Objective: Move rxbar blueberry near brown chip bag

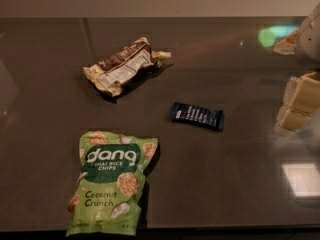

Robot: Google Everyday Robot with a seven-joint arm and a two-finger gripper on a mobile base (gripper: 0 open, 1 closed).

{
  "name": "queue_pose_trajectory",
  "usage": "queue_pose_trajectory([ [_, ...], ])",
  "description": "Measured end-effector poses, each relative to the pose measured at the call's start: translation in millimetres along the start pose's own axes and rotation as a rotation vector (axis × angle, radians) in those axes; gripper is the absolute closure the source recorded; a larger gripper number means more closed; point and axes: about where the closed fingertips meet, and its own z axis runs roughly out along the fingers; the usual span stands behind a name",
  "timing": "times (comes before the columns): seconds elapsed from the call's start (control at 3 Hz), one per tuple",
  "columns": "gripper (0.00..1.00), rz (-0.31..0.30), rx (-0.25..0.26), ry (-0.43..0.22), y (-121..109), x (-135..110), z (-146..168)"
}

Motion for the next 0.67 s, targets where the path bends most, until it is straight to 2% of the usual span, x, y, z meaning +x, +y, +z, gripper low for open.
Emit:
queue_pose_trajectory([
  [0.33, 0.0, 0.0, 0.002, -0.001, -0.2, -0.3, -0.4],
  [0.67, 0.0, -0.01, 0.003, -0.039, -7.5, -7.3, 9.3],
])
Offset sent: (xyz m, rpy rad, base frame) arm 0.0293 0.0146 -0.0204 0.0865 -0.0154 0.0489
